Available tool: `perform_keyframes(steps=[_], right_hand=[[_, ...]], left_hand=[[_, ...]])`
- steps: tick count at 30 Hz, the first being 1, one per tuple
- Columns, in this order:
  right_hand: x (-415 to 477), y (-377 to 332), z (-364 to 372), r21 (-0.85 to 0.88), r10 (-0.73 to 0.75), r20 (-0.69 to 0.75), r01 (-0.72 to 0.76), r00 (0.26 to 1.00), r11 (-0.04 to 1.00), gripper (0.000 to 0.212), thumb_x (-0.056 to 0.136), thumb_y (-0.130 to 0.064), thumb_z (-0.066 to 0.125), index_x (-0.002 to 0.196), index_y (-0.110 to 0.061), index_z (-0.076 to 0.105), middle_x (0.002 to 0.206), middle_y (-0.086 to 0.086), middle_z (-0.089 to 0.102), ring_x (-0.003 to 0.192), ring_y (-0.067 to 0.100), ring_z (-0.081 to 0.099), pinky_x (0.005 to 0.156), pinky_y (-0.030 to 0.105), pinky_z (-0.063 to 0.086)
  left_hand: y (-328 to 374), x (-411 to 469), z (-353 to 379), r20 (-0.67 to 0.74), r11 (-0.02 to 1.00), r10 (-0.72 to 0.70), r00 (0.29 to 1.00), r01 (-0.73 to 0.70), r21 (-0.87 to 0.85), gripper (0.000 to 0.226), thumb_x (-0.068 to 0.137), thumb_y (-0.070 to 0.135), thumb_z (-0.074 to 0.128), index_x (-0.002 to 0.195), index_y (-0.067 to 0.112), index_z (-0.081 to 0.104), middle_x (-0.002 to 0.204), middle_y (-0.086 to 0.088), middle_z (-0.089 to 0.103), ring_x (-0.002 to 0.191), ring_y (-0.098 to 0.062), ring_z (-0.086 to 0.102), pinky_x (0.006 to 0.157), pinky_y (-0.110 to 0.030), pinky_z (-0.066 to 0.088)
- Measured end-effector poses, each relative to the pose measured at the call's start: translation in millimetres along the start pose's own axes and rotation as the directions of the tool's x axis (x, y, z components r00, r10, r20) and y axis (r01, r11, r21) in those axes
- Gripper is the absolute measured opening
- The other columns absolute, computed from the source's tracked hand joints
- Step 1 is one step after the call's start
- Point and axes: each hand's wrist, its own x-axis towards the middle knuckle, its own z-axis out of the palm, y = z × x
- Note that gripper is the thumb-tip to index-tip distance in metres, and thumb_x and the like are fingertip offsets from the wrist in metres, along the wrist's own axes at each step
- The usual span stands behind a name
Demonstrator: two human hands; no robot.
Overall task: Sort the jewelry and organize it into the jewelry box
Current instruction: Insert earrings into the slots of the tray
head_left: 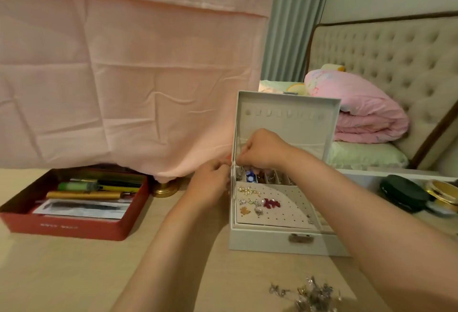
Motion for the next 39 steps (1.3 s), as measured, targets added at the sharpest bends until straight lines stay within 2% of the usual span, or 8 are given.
perform_keyframes(steps=[2,6,10,15,19,24,30,39], right_hand=[[3,-9,1,-0.106,-0.001,0.030,0.004,1.000,0.994,0.028,0.084,-0.030,0.077,0.085,-0.002,0.077,0.072,0.011,0.074,0.059,0.019,0.062,0.069,0.034,0.058],[9,-14,6,-0.213,0.021,0.056,-0.008,0.998,0.977,0.022,0.081,-0.024,0.078,0.082,-0.003,0.077,0.068,0.007,0.071,0.057,0.019,0.062,0.060,0.029,0.054],[4,-9,0,-0.154,-0.010,0.019,0.013,1.000,0.988,0.020,0.089,-0.022,0.073,0.089,-0.002,0.076,0.079,0.010,0.076,0.067,0.024,0.069,0.077,0.039,0.060],[-36,13,-18,0.018,-0.055,-0.063,0.057,0.996,0.998,0.014,0.091,-0.020,0.070,0.084,-0.011,0.078,0.072,0.004,0.076,0.053,0.014,0.063,0.058,0.030,0.054],[-96,38,-22,0.162,-0.108,-0.036,0.112,0.994,0.980,0.007,0.090,-0.021,0.073,0.087,-0.021,0.078,0.072,-0.005,0.075,0.047,0.006,0.058,0.054,0.024,0.050],[-153,62,-7,0.109,-0.168,0.096,0.157,0.981,0.982,0.009,0.087,-0.024,0.078,0.096,-0.026,0.080,0.077,-0.012,0.072,0.060,-0.006,0.062,0.059,0.010,0.047],[-181,77,19,-0.086,-0.147,0.165,0.163,0.975,0.983,0.013,0.083,-0.031,0.077,0.096,-0.035,0.077,0.082,-0.014,0.072,0.078,0.004,0.068,0.079,0.034,0.059],[-188,86,25,-0.144,-0.118,0.237,0.155,0.964,0.977,0.015,0.086,-0.029,0.076,0.099,-0.034,0.079,0.086,-0.019,0.072,0.081,0.000,0.066,0.081,0.027,0.057]], left_hand=[[-2,-1,0,0.032,0.997,0.007,0.999,-0.009,0.070,0.030,0.074,0.032,0.048,0.090,0.030,0.073,0.083,0.004,0.072,0.092,-0.026,0.069,0.092,-0.043,0.054],[4,-7,-1,0.063,0.991,0.034,0.997,-0.042,0.124,0.025,0.087,0.023,0.049,0.092,0.032,0.072,0.098,0.004,0.073,0.100,-0.021,0.068,0.099,-0.045,0.051],[4,-8,-3,0.077,0.970,0.078,0.994,-0.094,0.225,0.026,0.095,0.018,0.049,0.104,0.031,0.070,0.105,0.007,0.072,0.101,-0.015,0.065,0.100,-0.041,0.050],[8,-15,-3,-0.003,0.942,0.175,0.985,-0.166,0.291,0.014,0.091,0.031,0.059,0.104,0.032,0.055,0.092,0.007,0.064,0.083,-0.014,0.062,0.080,-0.038,0.054],[18,-34,0,-0.078,0.873,0.358,0.930,-0.304,0.381,0.012,0.090,0.026,0.060,0.094,0.020,0.051,0.077,0.007,0.053,0.069,-0.008,0.048,0.065,-0.025,0.040],[39,-81,14,0.169,0.767,0.472,0.865,-0.497,0.405,0.011,0.090,0.019,0.063,0.083,0.020,0.054,0.066,0.004,0.054,0.059,-0.007,0.045,0.060,-0.022,0.040],[25,-120,31,0.470,0.647,0.294,0.832,-0.535,0.543,0.006,0.083,0.022,0.066,0.078,0.025,0.067,0.065,0.009,0.062,0.059,-0.003,0.052,0.058,-0.022,0.043],[-16,-131,39,0.551,0.538,0.181,0.814,-0.551,0.638,0.019,0.082,0.036,0.078,0.100,0.033,0.078,0.094,0.013,0.063,0.085,-0.003,0.058,0.080,-0.019,0.047]])
